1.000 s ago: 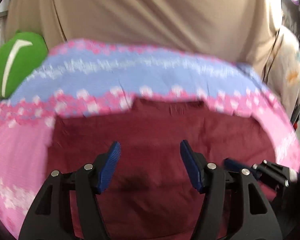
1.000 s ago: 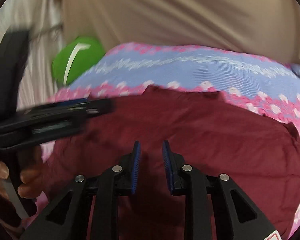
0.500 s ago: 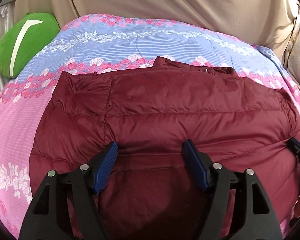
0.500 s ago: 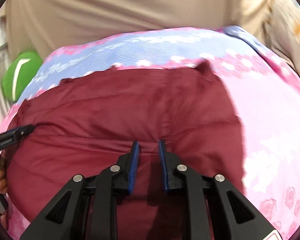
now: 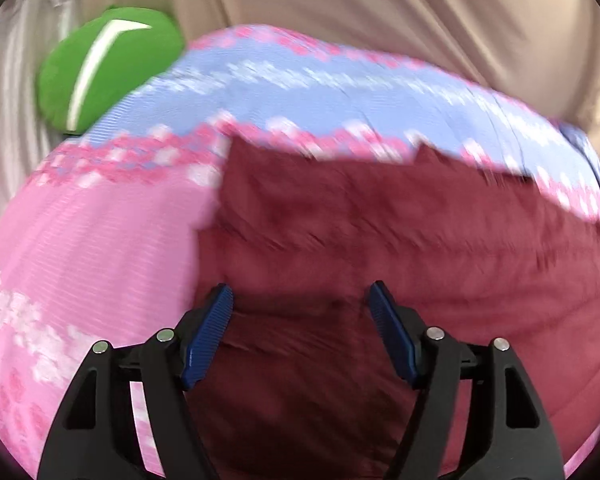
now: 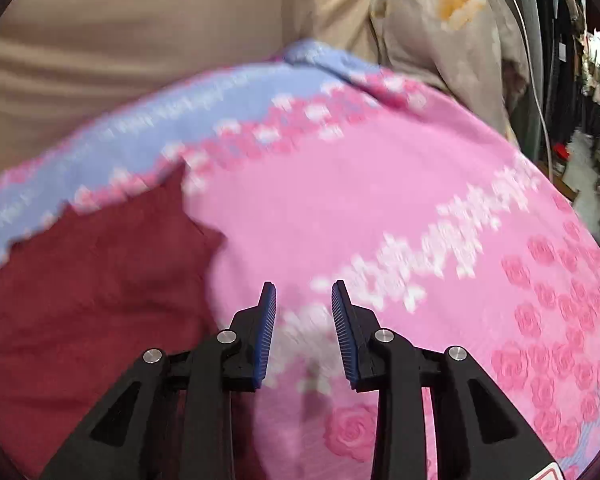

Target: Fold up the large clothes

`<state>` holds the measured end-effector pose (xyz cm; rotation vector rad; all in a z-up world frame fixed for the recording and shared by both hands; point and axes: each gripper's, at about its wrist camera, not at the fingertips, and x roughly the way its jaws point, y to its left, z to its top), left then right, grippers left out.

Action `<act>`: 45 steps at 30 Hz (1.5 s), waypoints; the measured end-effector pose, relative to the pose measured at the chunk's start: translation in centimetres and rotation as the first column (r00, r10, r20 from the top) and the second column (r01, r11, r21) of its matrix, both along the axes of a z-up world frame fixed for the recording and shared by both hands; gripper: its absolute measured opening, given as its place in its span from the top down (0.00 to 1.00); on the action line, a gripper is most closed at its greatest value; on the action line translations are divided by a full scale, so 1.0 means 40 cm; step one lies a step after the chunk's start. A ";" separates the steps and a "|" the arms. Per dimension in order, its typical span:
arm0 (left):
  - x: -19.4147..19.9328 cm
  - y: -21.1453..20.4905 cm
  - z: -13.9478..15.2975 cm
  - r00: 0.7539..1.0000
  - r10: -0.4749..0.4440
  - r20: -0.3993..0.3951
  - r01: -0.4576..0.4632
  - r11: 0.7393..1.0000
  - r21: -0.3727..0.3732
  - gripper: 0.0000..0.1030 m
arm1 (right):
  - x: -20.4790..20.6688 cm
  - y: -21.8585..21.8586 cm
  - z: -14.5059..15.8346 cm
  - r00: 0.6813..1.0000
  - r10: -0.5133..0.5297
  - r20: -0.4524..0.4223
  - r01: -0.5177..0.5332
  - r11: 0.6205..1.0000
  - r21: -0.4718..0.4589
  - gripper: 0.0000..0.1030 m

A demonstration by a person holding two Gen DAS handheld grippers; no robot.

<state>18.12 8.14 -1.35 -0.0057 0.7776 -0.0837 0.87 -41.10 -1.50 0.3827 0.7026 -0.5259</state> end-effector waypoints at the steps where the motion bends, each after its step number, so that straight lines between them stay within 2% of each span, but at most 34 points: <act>1: 0.012 0.010 0.026 1.000 0.013 0.024 -0.013 1.000 -0.011 0.33 | 0.016 0.013 0.035 0.998 0.045 0.042 -0.045 0.999 0.009 0.70; 5: 0.077 -0.034 0.110 0.994 -0.001 0.112 0.008 0.998 -0.060 0.28 | 0.149 0.112 0.129 0.961 0.244 0.133 -0.242 0.970 -0.034 0.70; 8: 0.140 -0.103 0.098 0.994 -0.055 0.097 0.061 0.996 -0.066 0.22 | 0.306 0.188 0.124 0.924 0.370 0.101 -0.368 0.929 -0.040 0.71; 10: 0.187 -0.138 0.055 0.996 -0.066 0.060 0.068 0.997 -0.024 0.22 | 0.402 0.222 0.074 0.910 0.412 0.049 -0.410 0.911 -0.048 0.72; 12: 0.228 -0.151 0.001 0.998 -0.054 0.012 0.054 0.998 0.026 0.22 | 0.457 0.214 0.011 0.917 0.399 -0.015 -0.400 0.916 -0.037 0.72; 13: 0.248 -0.141 -0.026 0.999 -0.032 -0.020 0.033 0.999 0.034 0.22 | 0.473 0.196 -0.024 0.924 0.380 -0.043 -0.380 0.925 -0.002 0.73; 14: 0.267 -0.121 -0.052 0.998 -0.020 -0.056 0.020 1.000 0.003 0.21 | 0.486 0.161 -0.062 0.932 0.357 -0.062 -0.353 0.933 0.068 0.82; 15: 0.281 -0.101 -0.063 0.997 -0.021 -0.072 0.017 0.999 -0.045 0.19 | 0.489 0.137 -0.076 0.936 0.347 -0.053 -0.340 0.933 0.115 0.83; 16: 0.287 -0.086 -0.071 0.997 -0.013 -0.075 0.007 0.997 -0.074 0.19 | 0.485 0.110 -0.082 0.939 0.342 -0.028 -0.334 0.929 0.161 0.90; 17: 0.288 -0.074 -0.077 0.997 0.001 -0.073 -0.007 0.997 -0.076 0.19 | 0.483 0.091 -0.085 0.943 0.333 -0.027 -0.324 0.931 0.170 0.99; 18: 0.292 -0.071 -0.083 0.997 0.000 -0.072 -0.005 0.997 -0.071 0.18 | 0.476 0.080 -0.091 0.945 0.324 -0.033 -0.316 0.936 0.156 1.00; 20: 0.302 -0.063 -0.093 0.997 -0.009 -0.080 0.003 0.997 -0.079 0.17 | 0.465 0.066 -0.104 0.956 0.289 -0.048 -0.280 0.949 0.142 1.00; 22: 0.301 -0.061 -0.094 0.997 -0.004 -0.081 -0.002 0.997 -0.080 0.17 | 0.458 0.039 -0.115 0.965 0.260 -0.040 -0.249 0.952 0.176 1.00; 25: 0.304 -0.064 -0.093 0.997 0.002 -0.083 -0.006 0.999 -0.052 0.16 | 0.451 0.007 -0.114 0.976 0.212 -0.039 -0.200 0.957 0.210 1.00; 26: 0.291 -0.061 -0.082 0.997 0.022 -0.078 -0.024 0.999 -0.023 0.17 | 0.438 0.004 -0.104 0.984 0.169 -0.061 -0.155 0.970 0.187 1.00; 27: 0.277 -0.056 -0.069 0.997 0.028 -0.074 -0.029 1.000 -0.011 0.18 | 0.420 0.006 -0.093 0.987 0.144 -0.070 -0.132 0.978 0.160 0.98; 28: 0.253 -0.049 -0.052 0.997 0.021 -0.069 -0.022 1.000 -0.021 0.18 | 0.391 0.017 -0.069 0.988 0.143 -0.054 -0.134 0.980 0.146 0.88; 29: 0.208 -0.038 -0.026 0.998 -0.003 -0.060 0.000 0.998 -0.060 0.18 | 0.368 0.028 -0.051 0.986 0.161 -0.031 -0.155 0.977 0.144 0.85; 32: 0.097 -0.038 0.015 0.994 -0.088 -0.061 0.080 0.989 -0.123 0.17 | 0.282 0.108 0.017 0.961 0.274 0.034 -0.276 0.953 0.121 0.85; 33: 0.072 -0.049 0.015 0.991 -0.113 -0.066 0.104 0.987 -0.119 0.16 | 0.256 0.155 0.025 0.944 0.329 0.033 -0.330 0.940 0.083 0.84; 35: 0.031 -0.075 -0.012 0.987 -0.133 -0.094 0.127 0.989 -0.073 0.16 | 0.237 0.201 0.004 0.930 0.368 -0.006 -0.368 0.929 0.043 0.80; 36: 0.026 -0.081 -0.028 0.985 -0.134 -0.108 0.129 0.990 -0.058 0.16 | 0.237 0.220 -0.035 0.927 0.371 -0.057 -0.370 0.929 0.019 0.80; 38: 0.013 -0.084 -0.060 0.985 -0.126 -0.114 0.121 0.991 -0.047 0.15 | 0.232 0.221 -0.069 0.929 0.363 -0.075 -0.363 0.932 0.016 0.83; 40: -0.009 -0.078 -0.057 0.989 -0.102 -0.105 0.099 0.994 -0.038 0.16 | 0.219 0.219 -0.048 0.938 0.340 -0.070 -0.338 0.940 0.039 0.82; 41: -0.021 -0.072 -0.047 0.991 -0.091 -0.099 0.088 0.995 -0.037 0.16 | 0.215 0.221 -0.037 0.939 0.340 -0.058 -0.337 0.940 0.048 0.77; 43: -0.039 -0.051 -0.038 0.992 -0.079 -0.098 0.073 0.995 -0.063 0.16 | 0.204 0.244 -0.004 0.927 0.375 -0.015 -0.373 0.924 0.083 0.77; 45: -0.055 -0.020 -0.029 0.993 -0.064 -0.103 0.054 0.994 -0.100 0.16 | 0.199 0.294 0.021 0.900 0.436 0.015 -0.435 0.894 0.113 0.77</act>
